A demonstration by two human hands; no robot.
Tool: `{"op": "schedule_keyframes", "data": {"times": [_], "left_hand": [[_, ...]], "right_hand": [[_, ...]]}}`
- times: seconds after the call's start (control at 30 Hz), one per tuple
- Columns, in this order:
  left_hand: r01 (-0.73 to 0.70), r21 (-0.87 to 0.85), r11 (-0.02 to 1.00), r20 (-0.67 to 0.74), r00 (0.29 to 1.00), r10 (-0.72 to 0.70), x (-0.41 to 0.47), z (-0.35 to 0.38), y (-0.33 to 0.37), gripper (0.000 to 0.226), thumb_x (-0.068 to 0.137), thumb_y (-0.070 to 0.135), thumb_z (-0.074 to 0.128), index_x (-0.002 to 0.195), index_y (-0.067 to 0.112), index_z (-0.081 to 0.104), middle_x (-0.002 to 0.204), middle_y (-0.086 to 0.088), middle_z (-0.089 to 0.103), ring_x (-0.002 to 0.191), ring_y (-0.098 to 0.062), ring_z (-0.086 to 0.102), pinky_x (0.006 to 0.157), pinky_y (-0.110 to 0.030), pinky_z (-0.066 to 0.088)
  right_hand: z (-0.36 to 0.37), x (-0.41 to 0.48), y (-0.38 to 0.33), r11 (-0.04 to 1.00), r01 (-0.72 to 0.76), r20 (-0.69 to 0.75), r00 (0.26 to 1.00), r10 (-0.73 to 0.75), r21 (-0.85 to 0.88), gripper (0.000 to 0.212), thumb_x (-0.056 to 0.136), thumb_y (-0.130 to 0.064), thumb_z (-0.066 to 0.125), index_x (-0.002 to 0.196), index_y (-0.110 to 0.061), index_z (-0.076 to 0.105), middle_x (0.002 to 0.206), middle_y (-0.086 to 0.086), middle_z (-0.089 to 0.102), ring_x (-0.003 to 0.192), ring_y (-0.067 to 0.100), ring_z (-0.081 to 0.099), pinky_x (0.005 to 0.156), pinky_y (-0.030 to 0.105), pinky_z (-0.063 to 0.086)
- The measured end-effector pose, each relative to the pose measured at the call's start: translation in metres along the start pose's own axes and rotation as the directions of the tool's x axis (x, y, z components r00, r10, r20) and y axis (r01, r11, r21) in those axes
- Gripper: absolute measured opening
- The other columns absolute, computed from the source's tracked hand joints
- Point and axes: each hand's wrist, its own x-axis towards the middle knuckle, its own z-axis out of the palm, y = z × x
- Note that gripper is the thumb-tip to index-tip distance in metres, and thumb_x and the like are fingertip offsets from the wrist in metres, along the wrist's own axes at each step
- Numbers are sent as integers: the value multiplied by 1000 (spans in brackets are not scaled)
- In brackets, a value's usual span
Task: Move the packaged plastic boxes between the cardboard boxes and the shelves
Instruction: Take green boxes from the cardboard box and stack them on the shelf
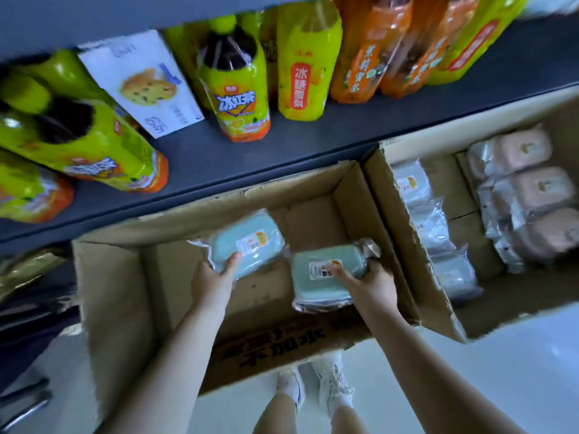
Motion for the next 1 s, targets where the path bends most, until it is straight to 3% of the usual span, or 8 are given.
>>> {"op": "schedule_keyframes", "data": {"times": [0.23, 0.33, 0.4, 0.5, 0.63, 0.77, 0.9, 1.0], "left_hand": [[-149, -121, 982, -42, 989, 145, -86, -86, 49, 43, 70, 60, 66, 94, 25, 64, 96, -3, 71, 85, -21, 67, 73, -36, 56], [-201, -155, 967, -97, 977, 188, -130, -118, 76, 25, 87, 35, 65, 98, 13, 65, 87, -8, 67, 65, -11, 58, 45, -8, 42], [-241, -197, 950, -120, 968, 221, -162, -135, 88, 19, 89, 29, 63, 97, 12, 65, 79, -3, 65, 63, -7, 55, 41, -6, 39], [-301, -252, 919, -145, 951, 272, -212, -161, 105, 11, 88, 30, 64, 88, 19, 65, 74, 9, 62, 65, -7, 56, 50, -15, 42], [-364, -326, 872, -202, 928, 312, -272, -192, 137, 18, 87, 32, 66, 76, 18, 65, 69, -1, 61, 64, -19, 54, 57, -25, 41], [-465, -281, 840, -284, 876, 390, -323, -226, 174, 29, 80, 37, 73, 92, 11, 67, 89, -7, 69, 83, -25, 63, 70, -29, 47], [-532, -202, 822, -361, 821, 442, -364, -257, 214, 43, 78, 45, 71, 95, 6, 65, 94, -9, 68, 86, -26, 62, 71, -34, 45], [-598, -160, 786, -417, 762, 495, -387, -280, 246, 46, 82, 47, 66, 96, 4, 63, 95, -12, 66, 90, -29, 61, 70, -35, 44]], "right_hand": [[-65, -59, -70, 978, 197, -29, 979, -200, -66, 56, 69, -63, 69, 91, -12, 61, 99, 10, 61, 73, 19, 56, 52, 23, 36], [-95, -89, -97, 959, 265, -31, 963, -269, -96, 49, 78, -56, 66, 93, -11, 55, 97, 10, 57, 65, 17, 49, 50, 26, 29], [-116, -113, -113, 941, 330, -31, 942, -333, -81, 46, 79, -55, 65, 86, -10, 56, 87, 9, 60, 62, 17, 52, 47, 25, 30], [-150, -153, -130, 907, 416, -40, 907, -419, -55, 47, 79, -56, 65, 77, -10, 56, 68, 2, 57, 72, 25, 56, 52, 29, 35], [-201, -209, -156, 842, 538, -87, 837, -540, -46, 51, 81, -57, 62, 87, -8, 51, 77, 3, 55, 79, 26, 55, 64, 30, 39], [-249, -258, -186, 793, 610, -142, 786, -602, 12, 71, 84, -59, 56, 127, -3, 51, 74, 9, 54, 70, 27, 52, 61, 32, 41], [-291, -303, -216, 748, 661, -169, 745, -646, 55, 74, 84, -59, 55, 127, 1, 52, 82, 13, 55, 74, 30, 53, 71, 38, 48], [-316, -332, -241, 685, 724, -180, 687, -704, 81, 70, 85, -59, 54, 133, -9, 49, 74, 6, 54, 71, 24, 55, 56, 31, 43]]}}
